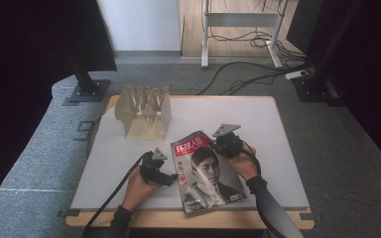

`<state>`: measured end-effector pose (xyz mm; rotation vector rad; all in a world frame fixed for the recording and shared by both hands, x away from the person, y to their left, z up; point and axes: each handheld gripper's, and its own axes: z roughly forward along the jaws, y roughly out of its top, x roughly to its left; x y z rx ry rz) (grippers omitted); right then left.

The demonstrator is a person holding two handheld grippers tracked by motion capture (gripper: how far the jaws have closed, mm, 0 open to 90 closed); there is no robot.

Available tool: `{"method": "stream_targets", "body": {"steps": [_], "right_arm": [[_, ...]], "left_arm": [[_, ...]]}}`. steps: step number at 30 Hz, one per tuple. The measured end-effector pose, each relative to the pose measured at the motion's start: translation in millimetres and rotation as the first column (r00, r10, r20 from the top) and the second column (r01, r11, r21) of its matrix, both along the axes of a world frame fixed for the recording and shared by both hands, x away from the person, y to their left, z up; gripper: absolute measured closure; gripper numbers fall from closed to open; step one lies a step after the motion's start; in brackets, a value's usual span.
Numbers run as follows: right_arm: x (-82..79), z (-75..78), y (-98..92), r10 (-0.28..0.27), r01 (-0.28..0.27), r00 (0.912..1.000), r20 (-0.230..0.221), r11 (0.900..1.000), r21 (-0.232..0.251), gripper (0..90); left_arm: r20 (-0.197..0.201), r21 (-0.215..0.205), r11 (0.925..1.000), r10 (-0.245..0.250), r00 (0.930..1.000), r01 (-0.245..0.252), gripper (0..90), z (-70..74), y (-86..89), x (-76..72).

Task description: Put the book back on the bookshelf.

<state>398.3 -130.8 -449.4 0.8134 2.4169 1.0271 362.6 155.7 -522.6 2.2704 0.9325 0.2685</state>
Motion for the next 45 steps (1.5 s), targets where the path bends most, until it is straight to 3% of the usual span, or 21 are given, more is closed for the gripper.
{"method": "stream_targets", "body": {"steps": [6,13,17,19,22,25,31,35,36,37,38,41,45], "right_arm": [[-7.2,11.1,3.0,0.019,-0.02,0.9994,0.027,1.0,0.007,85.9],[-14.6,26.5,4.2,0.026,-0.027,0.9973,0.068,1.0,0.009,86.0],[-18.5,39.7,-0.5,0.019,-0.023,0.9948,0.1,0.999,0.035,86.1],[-18.9,42.4,-1.8,0.019,-0.023,0.9944,0.104,0.999,0.04,86.1],[-21.4,50.2,-6.0,0.017,-0.023,0.9929,0.118,0.998,0.051,86.1],[-23.9,56.0,-10.2,0.02,-0.029,0.9915,0.129,0.998,0.063,86.1],[-27.2,63.1,-14.7,0.033,-0.046,0.9886,0.147,0.996,0.081,86.0],[-27.9,66.0,-17.8,0.04,-0.054,0.987,0.156,0.995,0.089,86.1],[-28.4,66.8,-18.9,0.043,-0.058,0.9867,0.157,0.994,0.09,86.1],[-29.0,67.2,-19.2,0.044,-0.059,0.9865,0.158,0.994,0.094,86.0],[-29.0,67.2,-19.2,0.044,-0.059,0.9865,0.158,0.994,0.094,86.0],[-30.1,68.8,-19.6,0.054,-0.07,0.9857,0.159,0.993,0.096,86.1],[-30.0,71.5,-22.6,0.055,-0.072,0.9861,0.157,0.991,0.108,86.1]], "left_arm": [[0.003,-0.103,0.9946,-0.017,0.9998,0.018,8.3,14.1,7.1,2.0],[0.005,-0.129,0.9896,-0.065,0.9979,0.065,9.8,19.8,-0.4,7.1],[-0.004,-0.131,0.9873,-0.091,0.9959,0.089,12.5,23.5,-6.7,13.3],[-0.011,-0.154,0.9825,-0.108,0.9941,0.105,13.4,24.9,-10.3,16.3],[-0.005,-0.147,0.982,-0.121,0.9927,0.119,14.1,25.9,-15.7,19.8],[-0.019,-0.162,0.977,-0.143,0.9895,0.138,14.2,25.5,-20.6,25.1],[-0.039,-0.149,0.9668,-0.216,0.9757,0.208,15.4,24.7,-31.6,33.2],[-0.07,-0.157,0.9602,-0.244,0.9672,0.231,21.1,26.0,-34.7,39.5],[-0.081,-0.158,0.9583,-0.253,0.9641,0.238,26.8,26.6,-34.9,40.7],[-0.093,-0.166,0.9518,-0.275,0.9568,0.258,28.9,27.0,-35.4,42.1],[-0.093,-0.164,0.9507,-0.281,0.9552,0.264,28.9,27.4,-36.2,42.5],[-0.118,-0.165,0.9496,-0.287,0.9505,0.267,32.4,29.5,-38.1,45.2],[-0.153,-0.218,0.9444,-0.282,0.947,0.247,44.2,31.4,-33.8,50.9]]}}
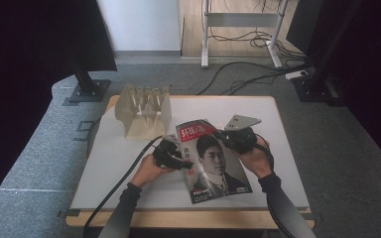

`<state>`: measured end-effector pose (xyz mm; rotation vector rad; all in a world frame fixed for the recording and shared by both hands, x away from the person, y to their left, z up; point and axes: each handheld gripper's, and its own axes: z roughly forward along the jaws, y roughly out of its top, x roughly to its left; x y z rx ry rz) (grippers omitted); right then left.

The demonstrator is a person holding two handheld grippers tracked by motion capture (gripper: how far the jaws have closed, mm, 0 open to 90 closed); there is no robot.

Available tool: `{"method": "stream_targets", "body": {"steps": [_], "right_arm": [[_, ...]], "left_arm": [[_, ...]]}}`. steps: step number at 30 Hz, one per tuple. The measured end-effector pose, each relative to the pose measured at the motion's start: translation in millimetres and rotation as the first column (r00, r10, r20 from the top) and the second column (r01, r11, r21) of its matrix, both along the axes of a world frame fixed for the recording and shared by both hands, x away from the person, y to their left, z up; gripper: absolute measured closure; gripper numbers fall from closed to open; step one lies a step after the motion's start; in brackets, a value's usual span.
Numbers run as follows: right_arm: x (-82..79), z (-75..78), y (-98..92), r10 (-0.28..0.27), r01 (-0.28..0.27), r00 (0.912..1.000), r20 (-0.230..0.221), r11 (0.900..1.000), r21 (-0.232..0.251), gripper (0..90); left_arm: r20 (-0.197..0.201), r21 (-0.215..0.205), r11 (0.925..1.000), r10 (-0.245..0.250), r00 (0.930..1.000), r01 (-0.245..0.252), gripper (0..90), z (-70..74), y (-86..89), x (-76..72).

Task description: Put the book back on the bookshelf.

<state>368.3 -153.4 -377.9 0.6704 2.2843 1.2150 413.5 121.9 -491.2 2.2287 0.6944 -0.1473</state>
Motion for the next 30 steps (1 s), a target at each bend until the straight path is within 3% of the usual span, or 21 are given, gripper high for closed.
{"method": "stream_targets", "body": {"steps": [4,7,10,14,18,21,23,24,25,30], "right_arm": [[1.9,1.6,-2.8,-0.002,0.002,1.0,-0.009,1.0,0.014,86.1],[2.5,2.7,-2.5,0.003,-0.002,0.9998,-0.019,1.0,0.011,86.1],[3.2,4.8,-2.3,0.012,-0.011,0.9996,-0.027,0.999,0.032,86.1],[3.2,7.0,-0.6,0.029,-0.027,0.999,-0.033,0.998,0.049,86.1],[3.7,7.1,1.5,0.035,-0.034,0.9985,-0.042,0.999,0.039,86.0],[6.3,3.1,3.0,0.032,-0.03,0.9976,-0.061,0.999,0.03,86.0],[7.8,0.7,5.0,0.026,-0.025,0.9974,-0.067,1.0,0.016,86.0],[8.4,0.5,5.4,0.027,-0.026,0.9972,-0.07,1.0,0.017,86.0],[9.9,2.3,6.0,0.017,-0.017,0.9971,-0.075,1.0,0.013,86.0],[14.2,8.4,3.1,-0.004,0.004,0.9967,-0.082,1.0,-0.009,85.9]], "left_arm": [[-0.045,-0.02,0.9997,0.016,0.9989,-0.017,56.0,2.9,3.2,5.4],[-0.057,-0.012,0.9998,0.013,0.9983,-0.014,58.6,5.4,2.8,6.8],[-0.045,0.003,0.9997,0.024,0.9987,-0.024,56.4,7.1,1.2,8.7],[-0.045,-0.022,0.9989,0.04,0.9982,-0.041,46.4,7.0,-0.5,14.7],[-0.067,-0.037,0.9978,0.052,0.9964,-0.054,53.9,9.7,1.7,16.9],[-0.036,-0.041,0.9984,0.037,0.9987,-0.038,64.6,16.4,0.4,13.1],[-0.021,-0.003,0.9994,0.034,0.9992,-0.034,68.1,21.6,-2.5,11.1],[-0.034,0.011,0.999,0.043,0.9985,-0.042,68.9,24.8,-4.1,10.8],[-0.058,0.017,0.9986,0.052,0.997,-0.051,71.3,29.1,-5.0,10.9],[-0.054,0.025,0.9981,0.058,0.9969,-0.057,75.2,41.5,-5.3,8.3]]}}
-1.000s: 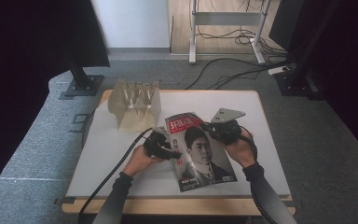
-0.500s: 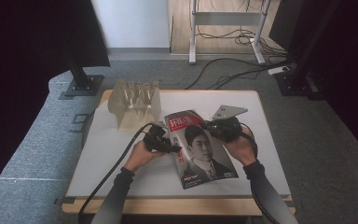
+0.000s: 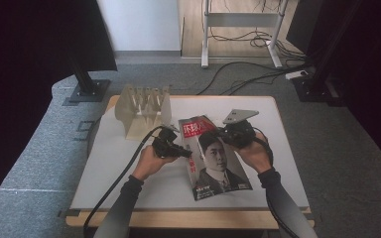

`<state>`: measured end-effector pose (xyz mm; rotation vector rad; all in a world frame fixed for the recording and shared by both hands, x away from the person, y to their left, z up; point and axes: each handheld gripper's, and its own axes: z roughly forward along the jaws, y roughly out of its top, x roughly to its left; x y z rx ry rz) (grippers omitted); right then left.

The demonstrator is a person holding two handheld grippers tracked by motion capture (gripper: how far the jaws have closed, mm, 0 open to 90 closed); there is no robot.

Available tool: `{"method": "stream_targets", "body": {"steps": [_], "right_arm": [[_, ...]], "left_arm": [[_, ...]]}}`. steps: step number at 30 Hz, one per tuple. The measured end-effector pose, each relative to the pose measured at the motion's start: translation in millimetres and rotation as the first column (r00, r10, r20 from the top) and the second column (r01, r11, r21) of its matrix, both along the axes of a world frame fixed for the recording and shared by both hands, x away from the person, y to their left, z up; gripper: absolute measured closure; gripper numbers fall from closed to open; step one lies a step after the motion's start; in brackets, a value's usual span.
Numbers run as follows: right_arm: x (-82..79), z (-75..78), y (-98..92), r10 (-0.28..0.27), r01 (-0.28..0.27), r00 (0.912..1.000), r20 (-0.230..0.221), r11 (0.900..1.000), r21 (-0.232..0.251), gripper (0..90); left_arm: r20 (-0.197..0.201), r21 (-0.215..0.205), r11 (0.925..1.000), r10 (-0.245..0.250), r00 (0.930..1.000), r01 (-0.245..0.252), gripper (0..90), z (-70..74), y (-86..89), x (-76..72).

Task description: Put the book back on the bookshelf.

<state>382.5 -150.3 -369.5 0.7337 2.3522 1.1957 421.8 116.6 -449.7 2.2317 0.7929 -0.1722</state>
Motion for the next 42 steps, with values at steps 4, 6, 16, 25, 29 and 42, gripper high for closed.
{"method": "stream_targets", "body": {"steps": [4,6,16,25,29,42], "right_arm": [[5.1,4.5,-2.8,-0.019,0.019,0.9997,-0.015,1.0,-0.004,85.7],[8.2,6.7,-4.0,-0.027,0.027,0.9994,-0.021,1.0,-0.001,85.7],[15.3,20.9,-10.9,-0.071,0.071,0.9972,-0.025,0.997,0.011,85.1],[9.6,28.4,-17.4,-0.086,0.085,0.996,0.023,0.996,0.022,84.8],[5.9,23.1,-25.7,-0.093,0.092,0.9957,0.008,0.995,0.038,84.8],[-19.0,18.4,-38.8,-0.035,0.034,0.9991,0.023,0.998,0.046,84.7]], "left_arm": [[0.031,0.01,0.9997,0.019,0.9993,-0.02,78.6,15.3,3.0,-1.2],[0.055,0.013,0.9994,0.03,0.998,-0.031,80.5,23.1,6.1,-1.7],[0.261,0.047,0.9964,0.056,0.9637,-0.071,85.1,54.4,11.7,-13.6],[0.449,0.054,0.9947,0.055,0.8918,-0.088,87.1,65.6,14.8,-29.4],[0.451,0.046,0.9972,0.032,0.8918,-0.06,86.9,63.7,18.4,-37.0],[0.452,-0.007,1.0,0.009,0.8917,-0.007,79.2,82.3,18.4,-49.1]]}}
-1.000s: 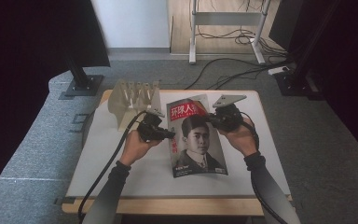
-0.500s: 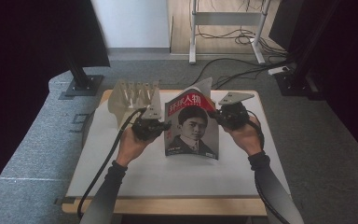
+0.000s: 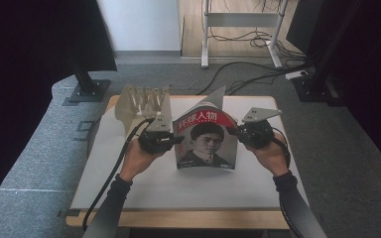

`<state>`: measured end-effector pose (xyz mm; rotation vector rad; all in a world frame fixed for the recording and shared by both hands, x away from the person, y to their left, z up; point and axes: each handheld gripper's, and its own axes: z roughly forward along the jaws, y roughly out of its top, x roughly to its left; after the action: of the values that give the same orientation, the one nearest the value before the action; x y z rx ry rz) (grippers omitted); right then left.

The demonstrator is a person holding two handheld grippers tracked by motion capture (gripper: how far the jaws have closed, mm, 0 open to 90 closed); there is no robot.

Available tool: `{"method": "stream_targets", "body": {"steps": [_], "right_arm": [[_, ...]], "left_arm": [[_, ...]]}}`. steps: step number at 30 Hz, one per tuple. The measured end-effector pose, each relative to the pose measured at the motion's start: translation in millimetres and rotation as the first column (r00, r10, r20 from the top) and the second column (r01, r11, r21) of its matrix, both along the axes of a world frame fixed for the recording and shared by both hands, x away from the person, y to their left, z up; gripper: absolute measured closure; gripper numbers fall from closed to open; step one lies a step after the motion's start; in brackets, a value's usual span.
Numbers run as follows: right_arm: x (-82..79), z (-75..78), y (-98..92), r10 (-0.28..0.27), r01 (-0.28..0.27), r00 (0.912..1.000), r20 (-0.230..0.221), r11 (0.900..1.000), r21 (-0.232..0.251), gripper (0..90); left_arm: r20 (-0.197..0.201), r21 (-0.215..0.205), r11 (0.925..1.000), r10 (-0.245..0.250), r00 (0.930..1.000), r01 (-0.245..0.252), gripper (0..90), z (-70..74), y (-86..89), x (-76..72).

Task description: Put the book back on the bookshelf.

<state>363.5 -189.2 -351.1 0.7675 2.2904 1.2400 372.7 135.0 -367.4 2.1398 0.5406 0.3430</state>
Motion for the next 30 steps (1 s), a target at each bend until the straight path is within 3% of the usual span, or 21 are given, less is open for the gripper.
{"method": "stream_targets", "body": {"steps": [9,15,20,23,28,30], "right_arm": [[-8.5,-3.2,-2.3,0.022,-0.023,0.9996,0.017,1.0,0.009,84.7],[-9.3,-4.1,-3.5,0.028,-0.028,0.9994,0.021,0.999,0.015,84.6],[-9.8,-5.2,-8.0,0.029,-0.03,0.9994,0.02,0.999,0.025,82.6],[-10.2,-7.0,-11.4,0.008,-0.008,0.9995,0.029,1.0,0.011,77.7],[-8.7,-19.9,-25.3,-0.039,0.039,0.9992,0.007,0.999,0.014,60.8],[-8.3,-22.0,-27.2,-0.043,0.043,0.9991,0.003,0.999,0.016,58.5]], "left_arm": [[0.014,-0.011,0.9999,-0.011,0.9998,0.011,78.3,27.9,-7.8,0.4],[0.022,0.008,0.9999,0.008,0.9997,-0.008,82.2,30.6,-19.8,4.3],[0.01,0.011,0.9999,0.003,0.9999,-0.003,86.4,31.5,-16.2,6.8],[0.012,0.011,0.9999,0.005,0.9999,-0.005,86.8,31.5,-14.6,8.2],[-0.001,-0.003,1.0,0.003,1.0,-0.003,87.0,32.9,-9.9,10.0],[-0.004,-0.007,1.0,0.003,1.0,-0.003,87.0,33.4,-9.5,9.7]]}}
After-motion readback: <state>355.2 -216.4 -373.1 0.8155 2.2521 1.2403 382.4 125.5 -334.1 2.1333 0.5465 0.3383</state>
